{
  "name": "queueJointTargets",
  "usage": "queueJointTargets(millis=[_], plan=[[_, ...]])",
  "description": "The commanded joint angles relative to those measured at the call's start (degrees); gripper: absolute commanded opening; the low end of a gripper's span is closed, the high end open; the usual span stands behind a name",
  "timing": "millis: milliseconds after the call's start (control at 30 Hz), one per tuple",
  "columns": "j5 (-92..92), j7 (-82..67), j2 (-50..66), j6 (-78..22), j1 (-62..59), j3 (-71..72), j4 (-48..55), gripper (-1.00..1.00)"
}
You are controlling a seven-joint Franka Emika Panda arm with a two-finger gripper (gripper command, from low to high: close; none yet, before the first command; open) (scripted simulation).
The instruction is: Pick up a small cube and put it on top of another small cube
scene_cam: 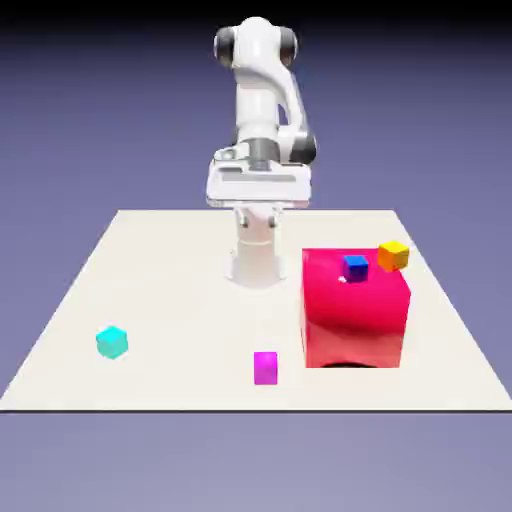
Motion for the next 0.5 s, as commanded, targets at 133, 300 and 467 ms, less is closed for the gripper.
queueJointTargets(millis=[133,300,467], plan=[[-0.2,0.8,10.4,-10.9,-0.3,0.7,7.8,0.0],[-0.4,1.5,20.8,-21.7,-0.7,1.3,15.6,0.0],[-0.6,2.3,31.1,-32.6,-1.0,2.0,23.4,0.0]])
